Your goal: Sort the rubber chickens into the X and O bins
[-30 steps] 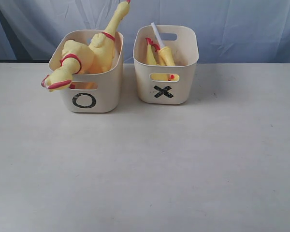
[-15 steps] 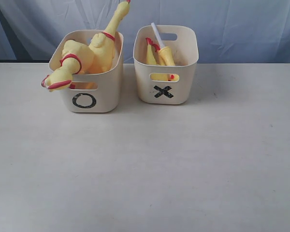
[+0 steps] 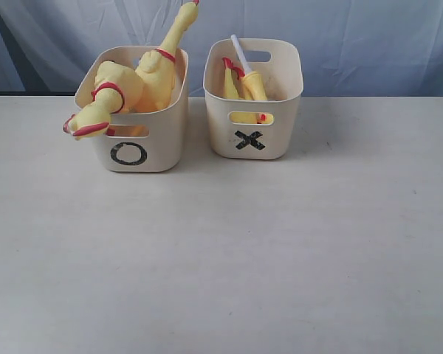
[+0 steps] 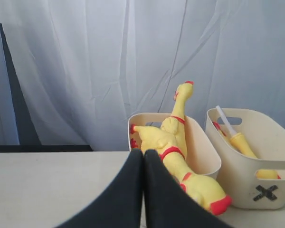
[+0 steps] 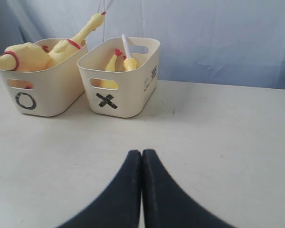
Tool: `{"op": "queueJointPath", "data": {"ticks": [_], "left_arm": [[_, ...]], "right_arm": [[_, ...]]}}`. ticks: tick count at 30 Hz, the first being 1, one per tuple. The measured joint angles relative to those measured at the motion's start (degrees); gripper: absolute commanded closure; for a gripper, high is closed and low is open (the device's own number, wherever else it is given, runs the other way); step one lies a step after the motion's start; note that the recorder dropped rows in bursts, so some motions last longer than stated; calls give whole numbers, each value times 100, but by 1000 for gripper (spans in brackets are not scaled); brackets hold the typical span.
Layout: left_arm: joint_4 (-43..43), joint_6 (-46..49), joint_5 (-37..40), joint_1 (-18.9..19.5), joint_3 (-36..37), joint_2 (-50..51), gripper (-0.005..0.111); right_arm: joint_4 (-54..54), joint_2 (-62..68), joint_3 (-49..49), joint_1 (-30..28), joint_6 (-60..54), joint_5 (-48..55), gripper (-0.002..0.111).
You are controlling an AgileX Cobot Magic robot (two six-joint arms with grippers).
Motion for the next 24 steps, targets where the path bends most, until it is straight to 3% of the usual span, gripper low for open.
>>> {"op": "queueJointPath", "data": {"ticks": [8,18,24], "left_arm": [[0,0,-13,41,8,-1148,106],[0,0,-33,906,8,-2232,106],[0,0,-33,976,8,-2631,106]], "right_arm": [[0,0,0,-642,0,0,108],[13,0,0,-1075,0,0,108],[13,0,0,-1155,0,0,108]]}}
